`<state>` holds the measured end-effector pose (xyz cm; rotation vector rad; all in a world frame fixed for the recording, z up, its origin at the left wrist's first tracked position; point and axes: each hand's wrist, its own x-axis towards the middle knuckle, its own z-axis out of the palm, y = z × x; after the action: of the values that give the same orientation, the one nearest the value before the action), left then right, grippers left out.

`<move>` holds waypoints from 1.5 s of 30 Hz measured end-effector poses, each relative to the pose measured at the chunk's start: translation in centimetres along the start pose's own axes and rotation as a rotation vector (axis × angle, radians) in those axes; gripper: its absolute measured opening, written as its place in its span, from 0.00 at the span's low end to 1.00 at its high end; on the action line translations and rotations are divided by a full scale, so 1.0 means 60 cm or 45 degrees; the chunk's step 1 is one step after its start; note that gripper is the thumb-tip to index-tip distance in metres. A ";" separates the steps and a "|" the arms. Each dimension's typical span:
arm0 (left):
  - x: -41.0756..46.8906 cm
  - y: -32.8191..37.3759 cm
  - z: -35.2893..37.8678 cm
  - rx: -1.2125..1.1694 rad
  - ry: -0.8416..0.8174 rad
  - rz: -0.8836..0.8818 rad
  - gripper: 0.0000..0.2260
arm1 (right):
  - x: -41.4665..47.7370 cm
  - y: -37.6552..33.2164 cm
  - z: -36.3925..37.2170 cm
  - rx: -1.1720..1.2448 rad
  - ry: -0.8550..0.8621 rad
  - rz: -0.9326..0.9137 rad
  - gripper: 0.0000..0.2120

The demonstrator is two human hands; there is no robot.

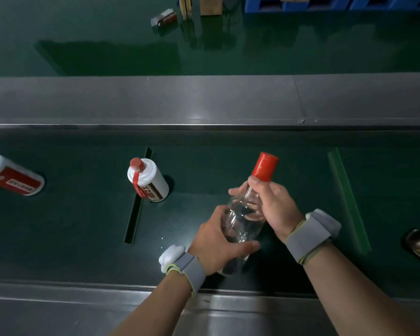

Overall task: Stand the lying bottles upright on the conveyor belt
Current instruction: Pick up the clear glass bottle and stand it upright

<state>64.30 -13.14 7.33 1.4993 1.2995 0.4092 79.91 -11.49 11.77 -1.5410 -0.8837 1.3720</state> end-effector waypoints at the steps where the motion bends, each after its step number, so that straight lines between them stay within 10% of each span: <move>1: -0.003 0.003 0.001 0.027 0.010 -0.005 0.32 | -0.003 -0.004 0.003 0.044 0.013 0.020 0.15; 45: 0.034 -0.006 0.039 0.030 0.075 0.129 0.27 | 0.027 -0.001 -0.008 -0.050 0.122 0.037 0.19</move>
<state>66.67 -12.54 5.40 1.5880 1.2813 0.5088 80.62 -10.07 11.26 -1.6412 -0.8362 1.2965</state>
